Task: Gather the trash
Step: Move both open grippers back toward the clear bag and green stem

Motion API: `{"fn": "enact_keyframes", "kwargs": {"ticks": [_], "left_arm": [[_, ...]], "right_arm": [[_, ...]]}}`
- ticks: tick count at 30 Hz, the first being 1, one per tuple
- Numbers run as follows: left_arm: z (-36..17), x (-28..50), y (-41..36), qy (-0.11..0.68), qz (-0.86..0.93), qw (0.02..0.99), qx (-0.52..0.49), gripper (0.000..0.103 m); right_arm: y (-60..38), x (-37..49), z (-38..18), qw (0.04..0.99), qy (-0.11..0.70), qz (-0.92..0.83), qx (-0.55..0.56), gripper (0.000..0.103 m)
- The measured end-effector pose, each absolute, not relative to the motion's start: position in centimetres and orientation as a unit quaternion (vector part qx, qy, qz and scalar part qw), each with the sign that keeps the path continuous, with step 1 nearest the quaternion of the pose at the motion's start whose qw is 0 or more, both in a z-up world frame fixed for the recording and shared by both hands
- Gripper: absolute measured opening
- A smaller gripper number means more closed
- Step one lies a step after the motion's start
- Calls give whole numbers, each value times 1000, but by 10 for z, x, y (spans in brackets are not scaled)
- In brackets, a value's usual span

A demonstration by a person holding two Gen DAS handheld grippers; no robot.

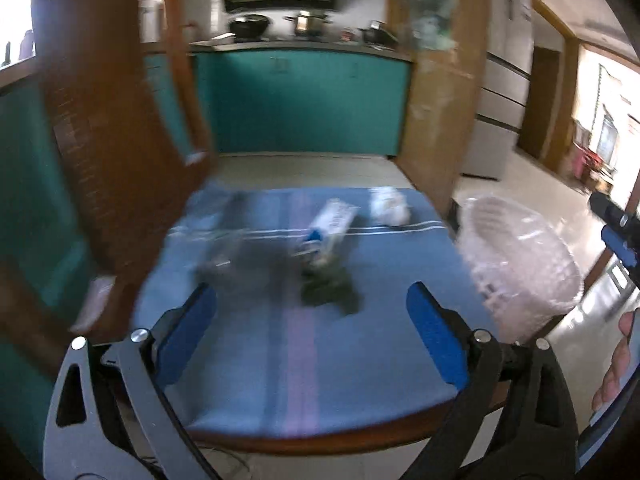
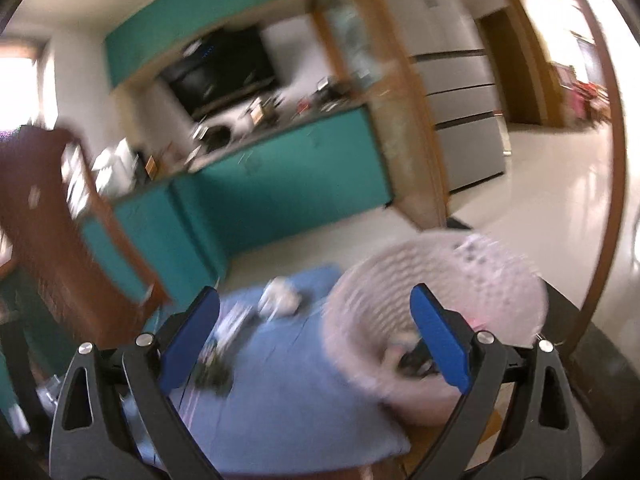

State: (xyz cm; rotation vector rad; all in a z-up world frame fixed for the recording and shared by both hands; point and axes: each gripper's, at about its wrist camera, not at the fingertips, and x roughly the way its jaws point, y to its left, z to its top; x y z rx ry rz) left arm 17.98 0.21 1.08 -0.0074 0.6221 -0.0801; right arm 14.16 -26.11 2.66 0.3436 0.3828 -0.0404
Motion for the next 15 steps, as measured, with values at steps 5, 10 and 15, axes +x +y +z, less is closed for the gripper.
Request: {"fn": "enact_keyframes", "kwargs": {"ticks": [5, 10, 15], "left_arm": [[3, 168, 30, 316, -24, 948, -22, 97], [0, 162, 30, 316, -32, 948, -18, 97], [-3, 160, 27, 317, -40, 948, -12, 97]], "right_arm": [[-209, 144, 19, 966, 233, 26, 110, 94], [-189, 142, 13, 965, 246, 38, 85, 94], [-188, 145, 10, 964, 249, 30, 85, 94]]}}
